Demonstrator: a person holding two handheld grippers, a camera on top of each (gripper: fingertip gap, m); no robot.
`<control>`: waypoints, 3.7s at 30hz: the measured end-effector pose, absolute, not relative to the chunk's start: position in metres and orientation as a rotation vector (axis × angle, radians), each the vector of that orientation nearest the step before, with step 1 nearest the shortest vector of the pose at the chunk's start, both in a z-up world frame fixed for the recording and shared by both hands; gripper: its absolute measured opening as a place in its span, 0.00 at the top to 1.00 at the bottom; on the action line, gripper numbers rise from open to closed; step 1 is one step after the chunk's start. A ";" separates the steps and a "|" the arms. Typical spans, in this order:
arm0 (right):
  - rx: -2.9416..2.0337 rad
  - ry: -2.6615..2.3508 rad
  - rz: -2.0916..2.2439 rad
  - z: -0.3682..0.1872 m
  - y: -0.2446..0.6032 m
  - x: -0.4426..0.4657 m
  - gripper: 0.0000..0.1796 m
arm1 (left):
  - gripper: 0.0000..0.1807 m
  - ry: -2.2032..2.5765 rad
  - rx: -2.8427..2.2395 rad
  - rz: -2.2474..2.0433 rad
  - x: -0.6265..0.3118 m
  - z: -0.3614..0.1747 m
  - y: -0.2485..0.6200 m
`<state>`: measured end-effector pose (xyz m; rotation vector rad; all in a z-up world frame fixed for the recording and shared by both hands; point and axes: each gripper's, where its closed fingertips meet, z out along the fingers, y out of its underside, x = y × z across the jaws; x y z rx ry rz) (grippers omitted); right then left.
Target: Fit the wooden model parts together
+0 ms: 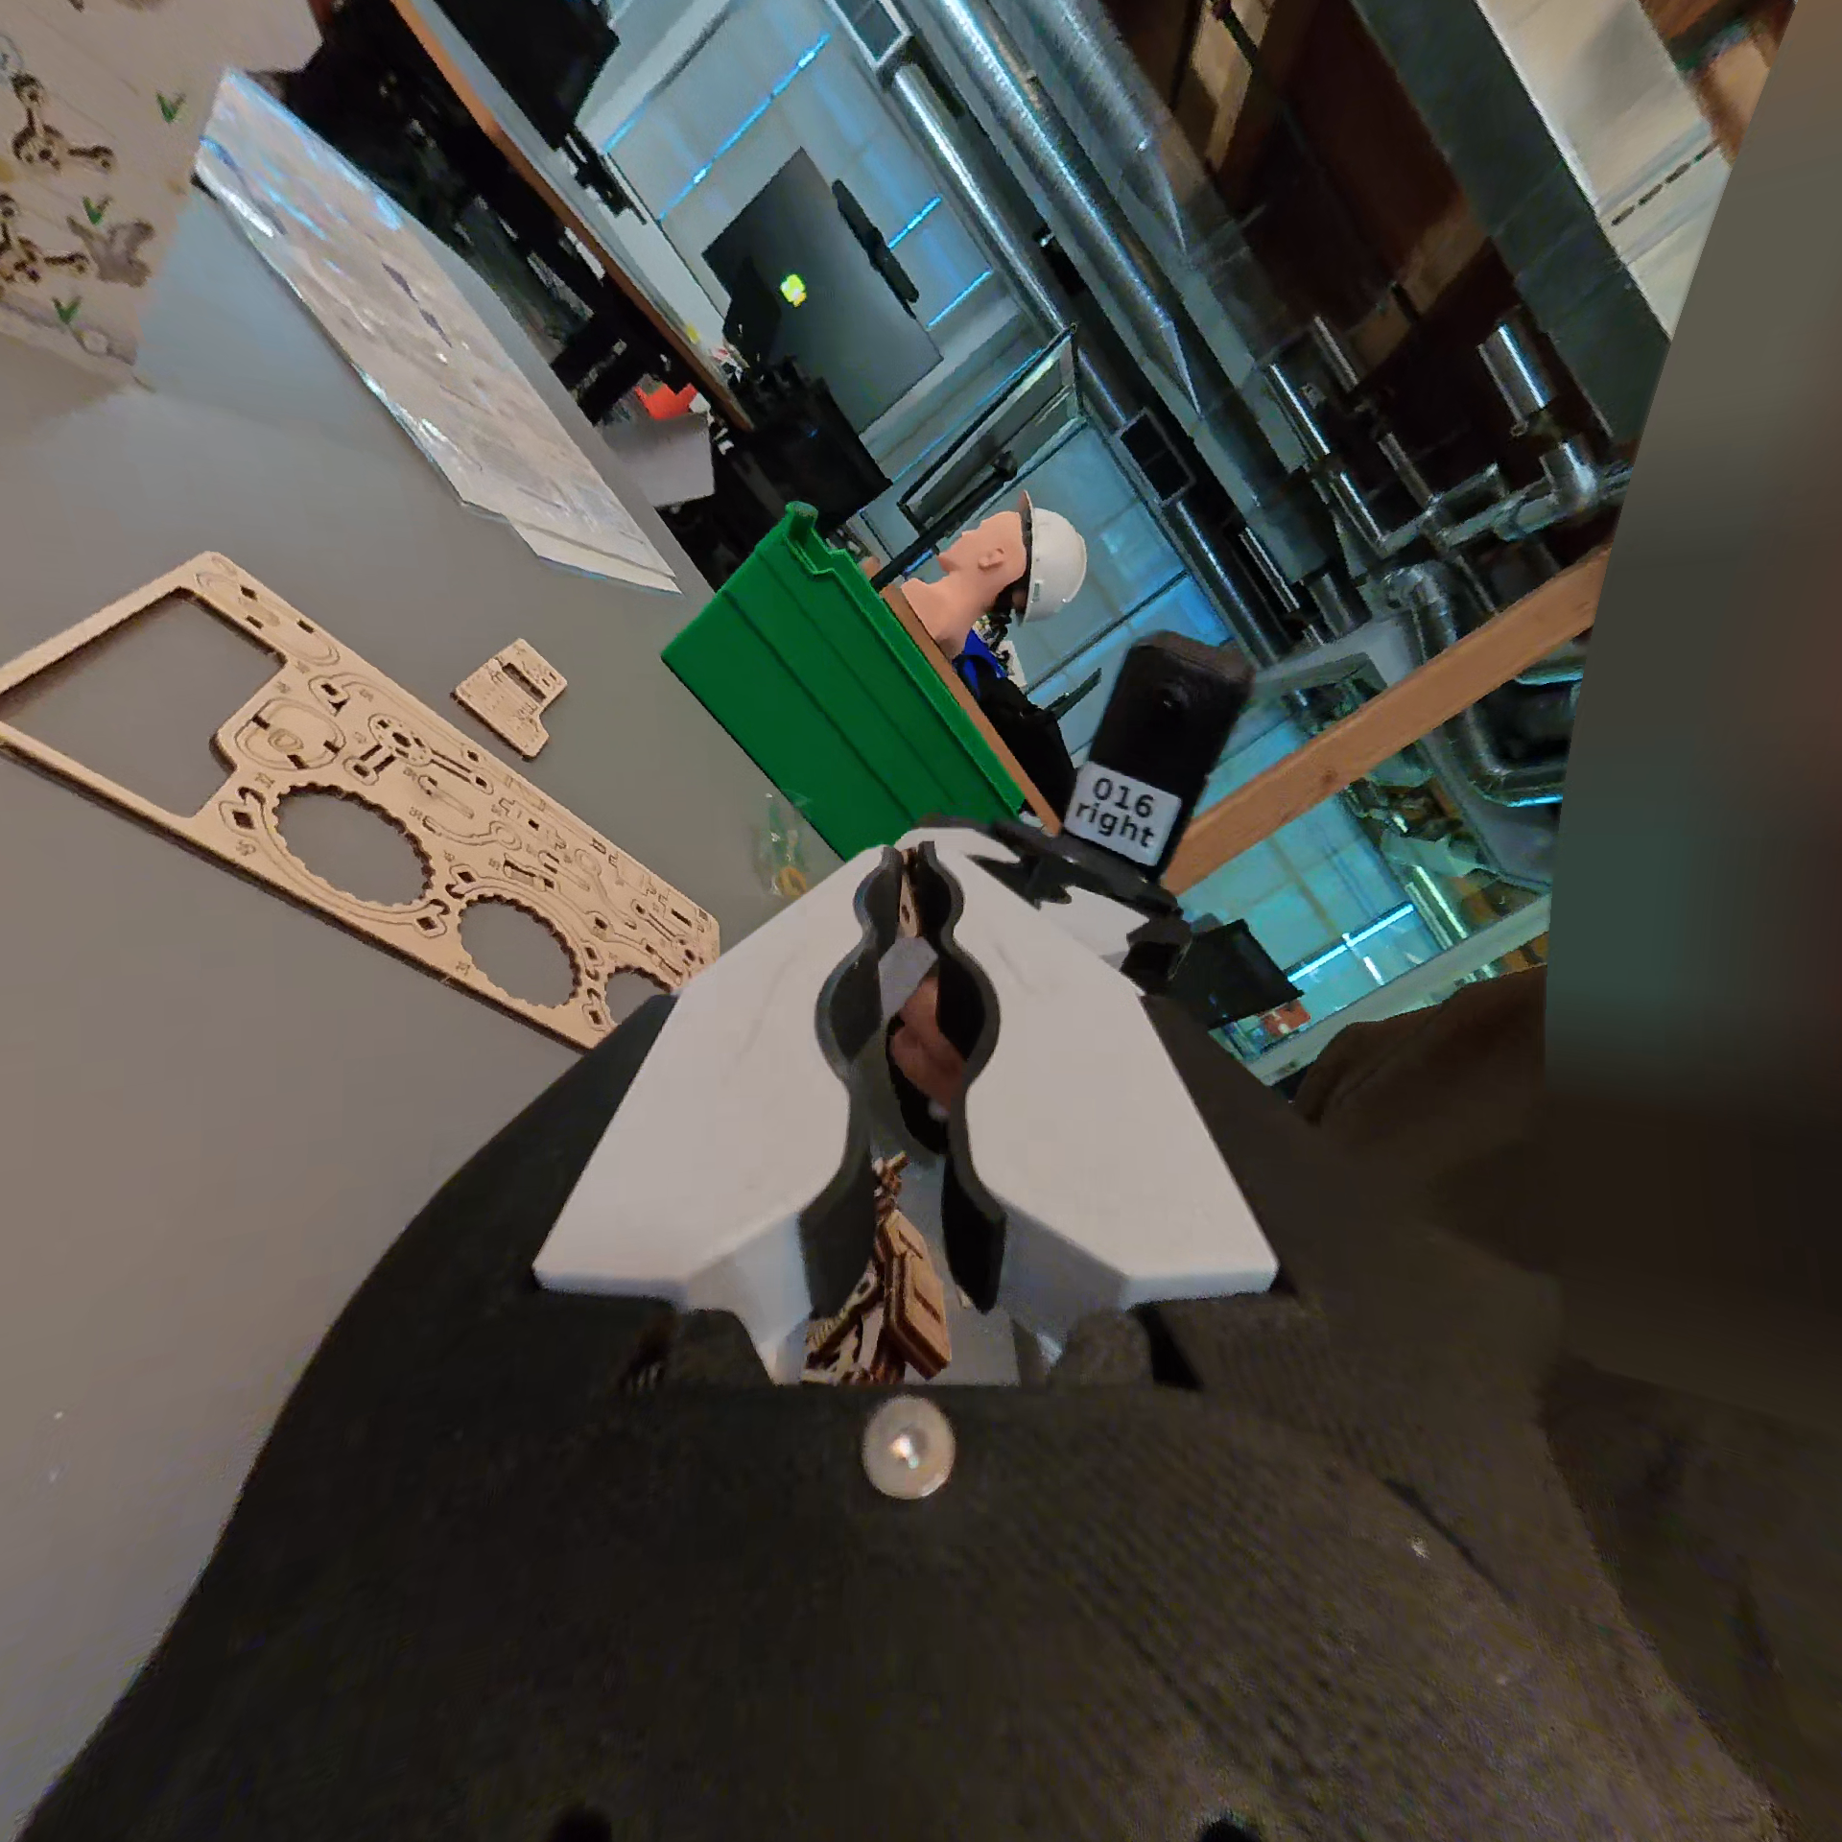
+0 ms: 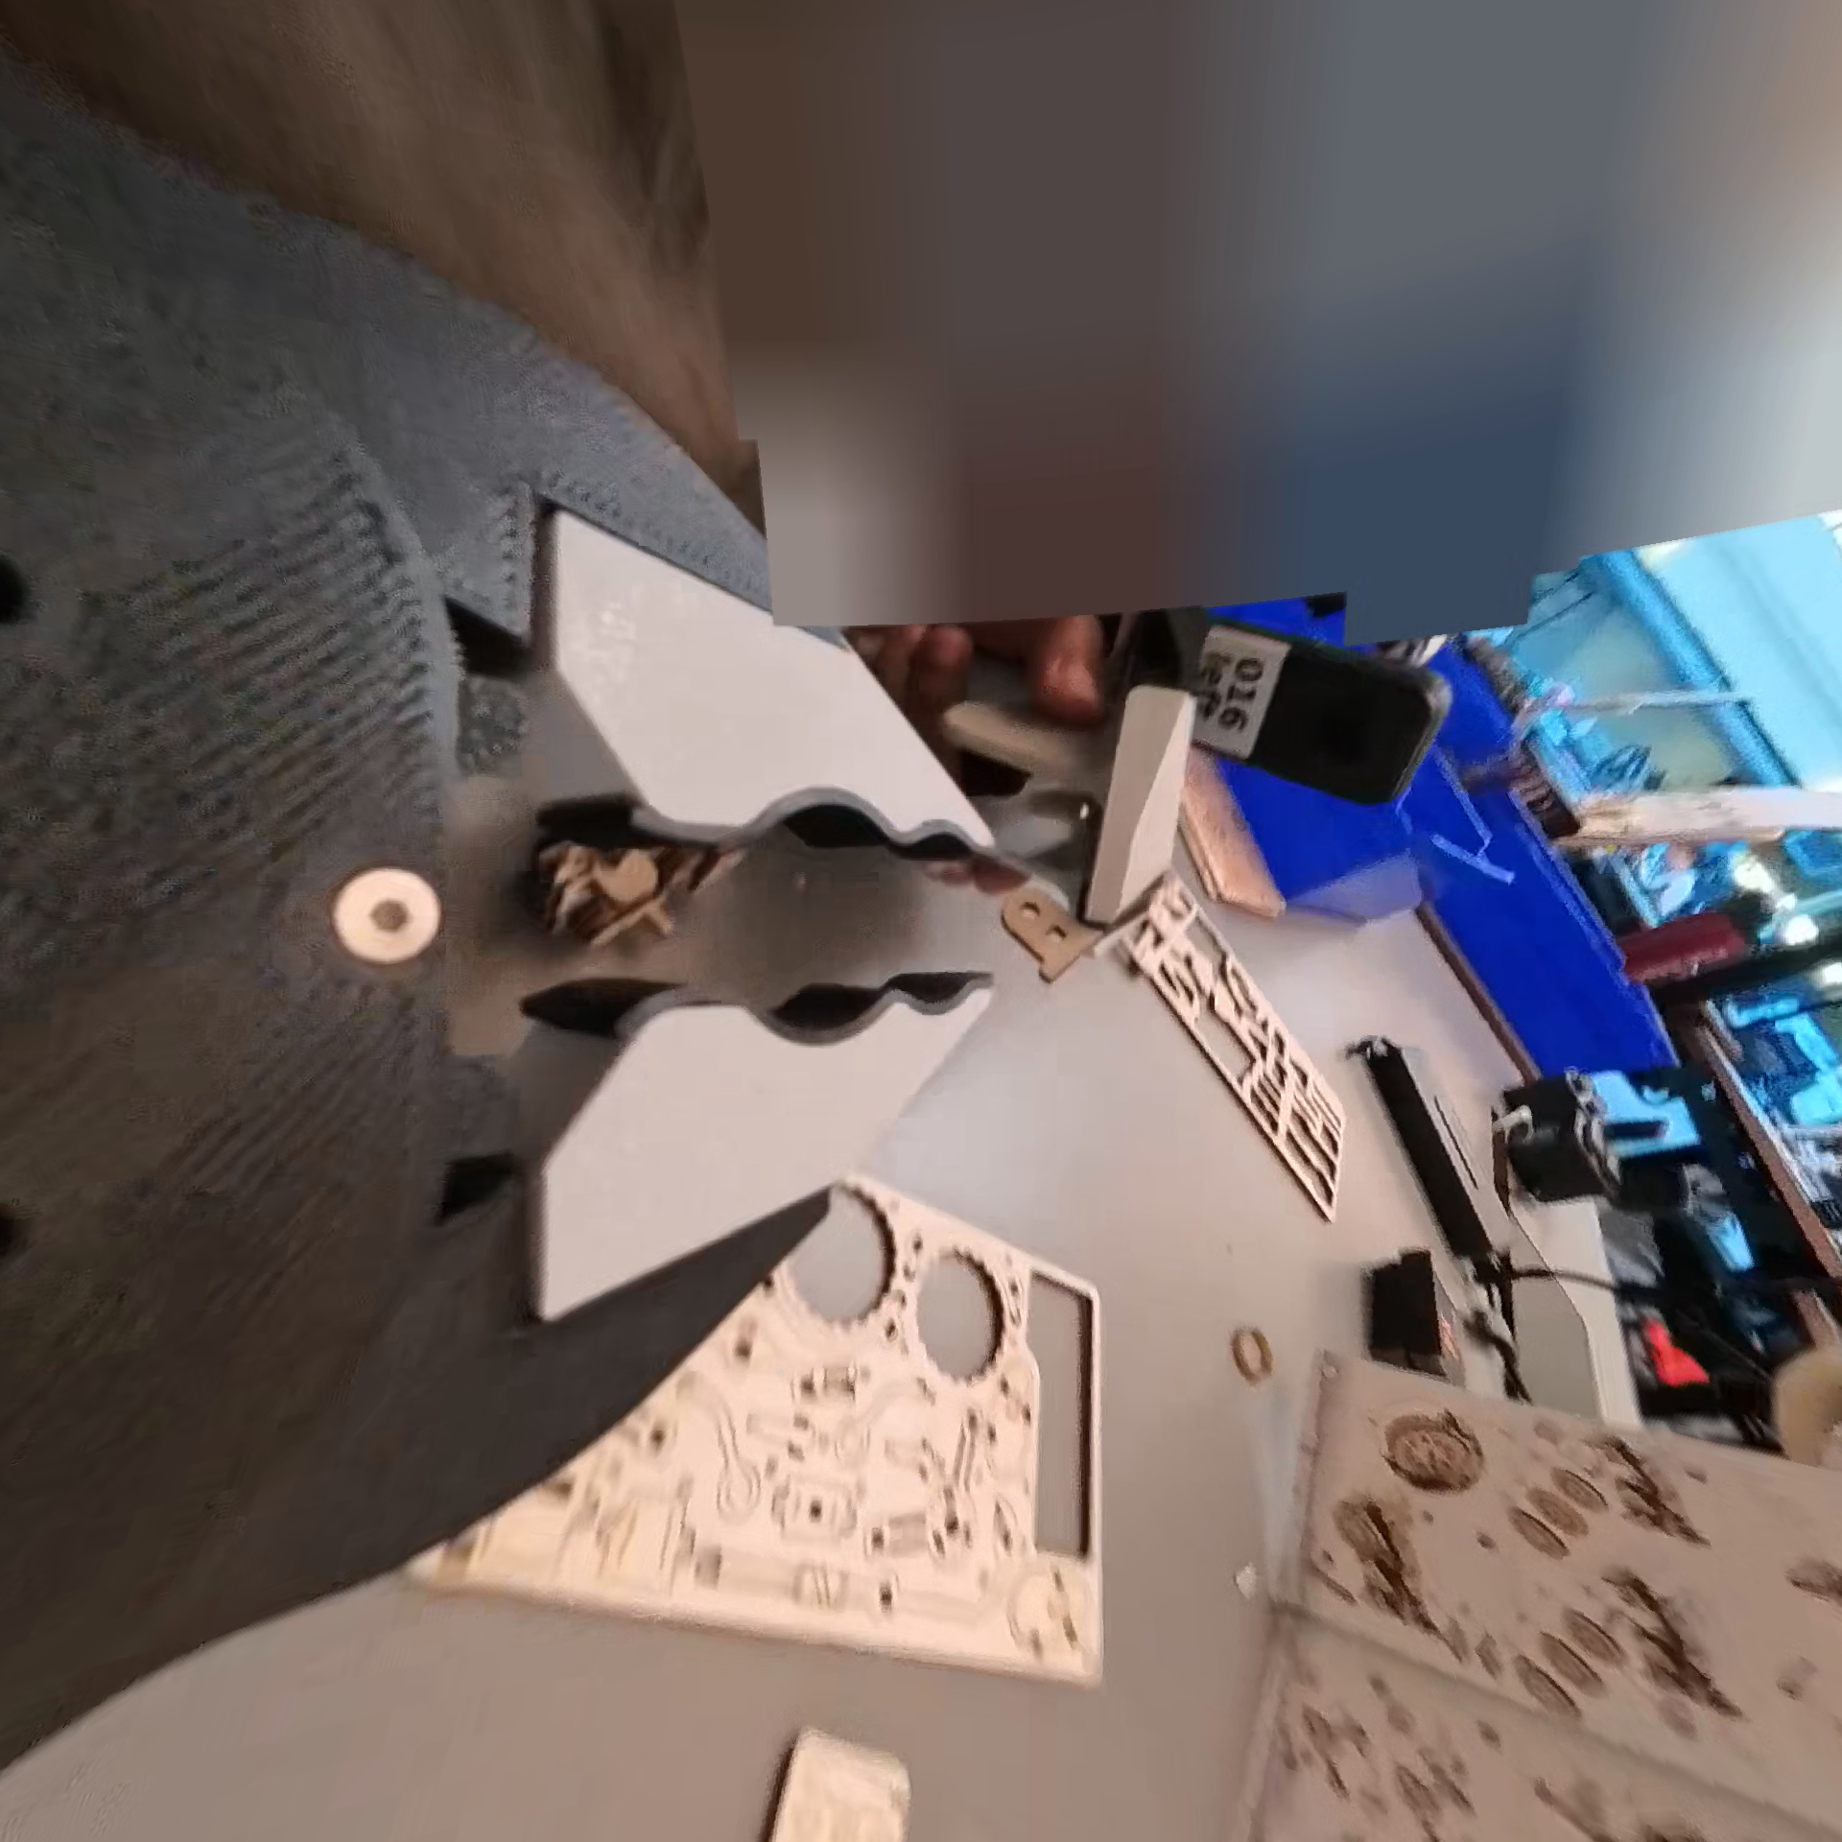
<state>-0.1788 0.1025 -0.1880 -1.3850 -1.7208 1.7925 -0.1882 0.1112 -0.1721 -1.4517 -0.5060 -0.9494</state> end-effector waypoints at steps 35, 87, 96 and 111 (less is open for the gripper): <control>-1.146 -2.059 1.588 -0.214 0.092 -0.159 1.00 | 1.00 -0.285 -1.742 -0.926 -0.157 -0.199 0.110; -1.313 -1.826 1.920 -0.190 0.111 -0.164 0.93 | 1.00 -0.467 -1.568 -1.212 -0.165 -0.189 0.110; -1.213 -1.783 1.726 -0.185 0.125 -0.168 0.90 | 1.00 -0.639 -1.418 -1.254 -0.200 -0.187 0.107; -0.514 -1.711 1.164 -0.153 0.122 -0.153 0.86 | 1.00 -0.646 -1.445 -1.354 -0.185 -0.196 0.106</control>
